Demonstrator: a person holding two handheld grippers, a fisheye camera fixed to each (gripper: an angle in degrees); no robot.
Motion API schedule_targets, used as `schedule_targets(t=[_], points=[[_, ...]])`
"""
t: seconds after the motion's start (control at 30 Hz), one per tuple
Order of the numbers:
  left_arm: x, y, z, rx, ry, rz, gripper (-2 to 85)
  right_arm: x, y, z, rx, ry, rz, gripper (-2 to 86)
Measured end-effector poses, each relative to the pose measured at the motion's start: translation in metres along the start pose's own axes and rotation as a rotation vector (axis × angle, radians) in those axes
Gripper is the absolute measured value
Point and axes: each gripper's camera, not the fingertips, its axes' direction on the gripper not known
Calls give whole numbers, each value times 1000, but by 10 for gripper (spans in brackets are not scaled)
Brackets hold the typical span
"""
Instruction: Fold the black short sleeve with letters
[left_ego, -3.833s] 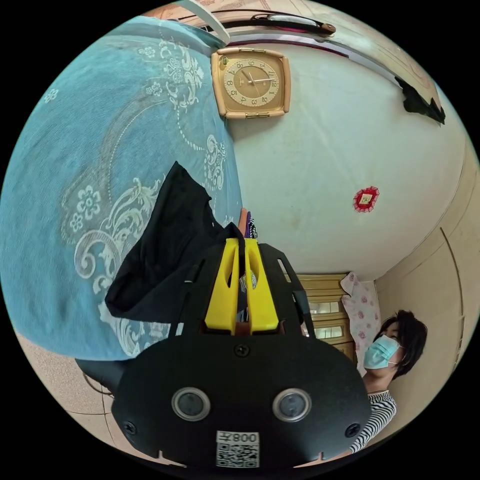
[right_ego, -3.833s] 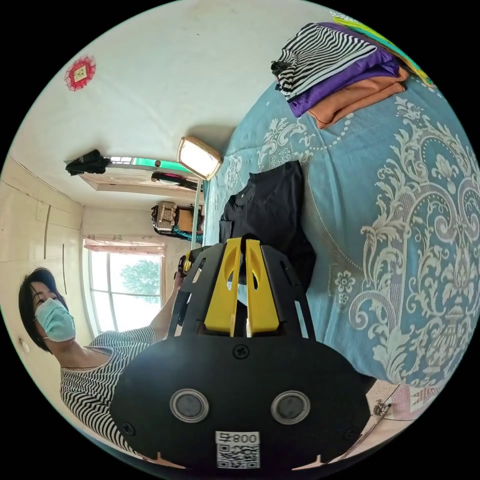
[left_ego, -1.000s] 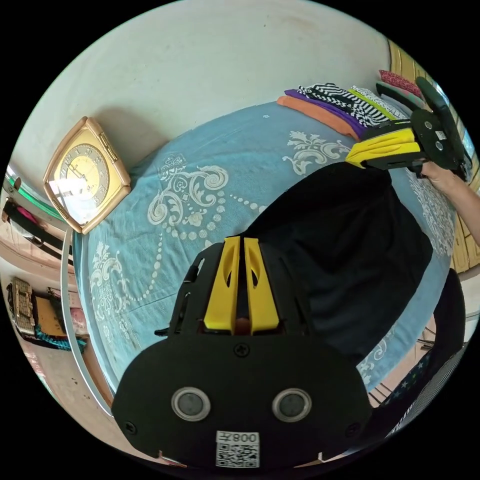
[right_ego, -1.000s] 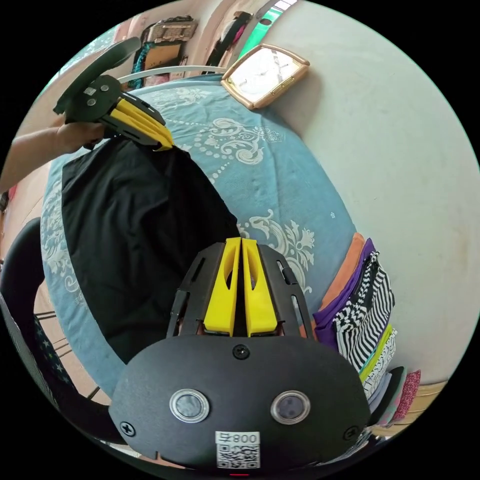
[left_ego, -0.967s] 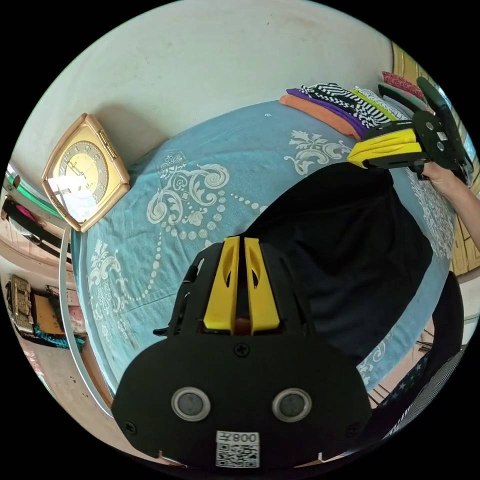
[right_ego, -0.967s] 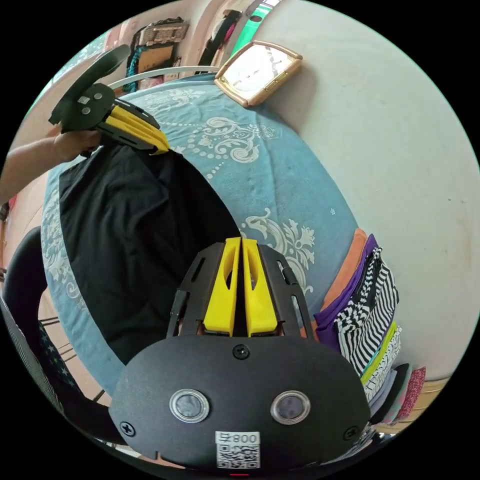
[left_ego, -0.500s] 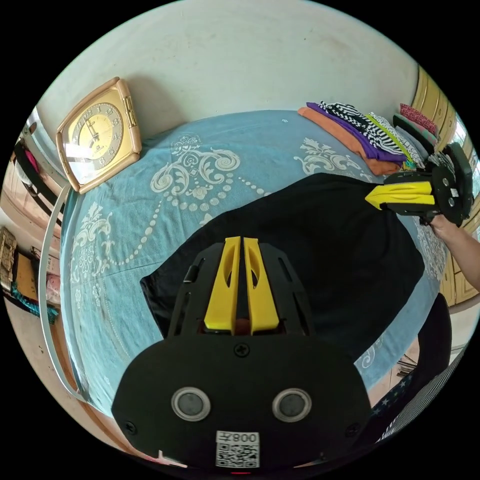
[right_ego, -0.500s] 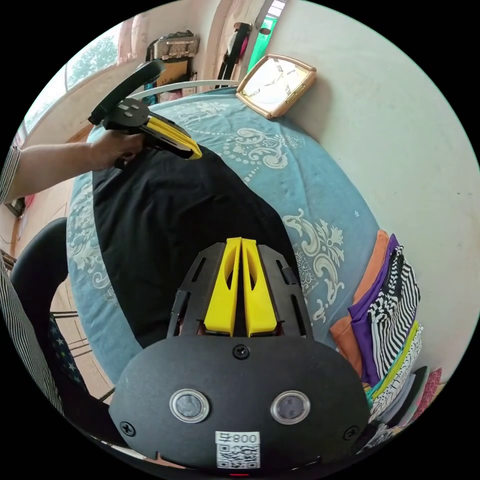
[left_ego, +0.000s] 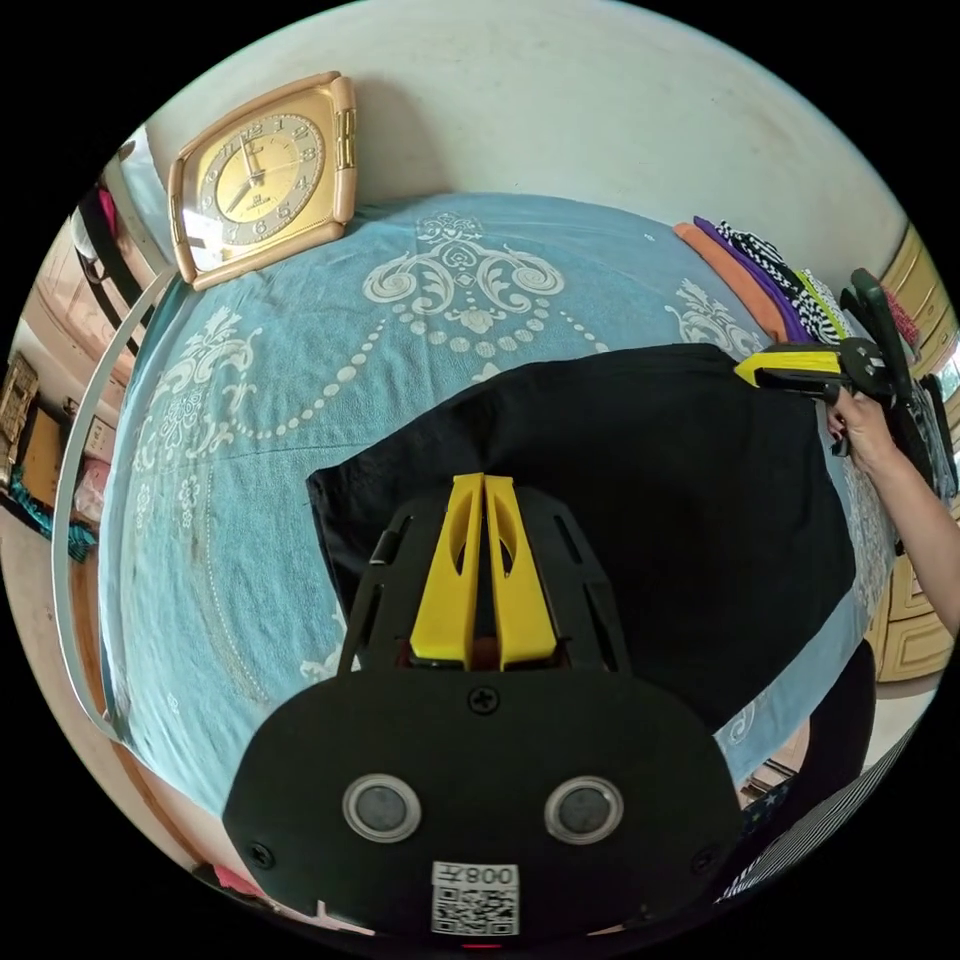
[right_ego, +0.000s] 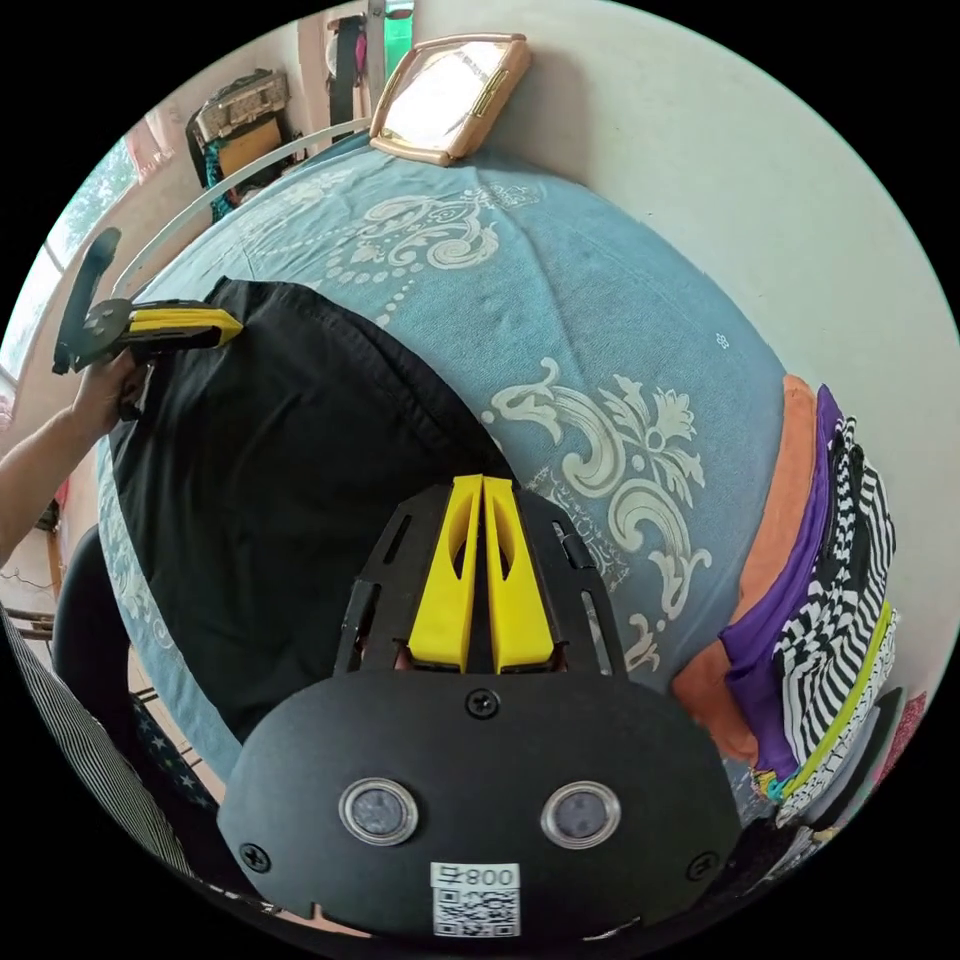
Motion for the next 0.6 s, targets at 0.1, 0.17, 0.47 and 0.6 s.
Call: schedule_targets(t=[0.1, 0.17, 0.47, 0.6], points=[[-11, 7, -13, 50, 62, -6, 1, 30, 27, -24, 83, -53, 90, -3], [-8, 10, -20, 79, 132, 46, 1, 42, 50, -36, 107, -87, 114, -3], [-19, 12, 1, 1, 114, 65, 1, 94, 99, -1, -17, -106, 204, -3], [-35, 20, -2, 8, 134, 31, 1, 116, 101, -1, 7, -102, 215, -3]])
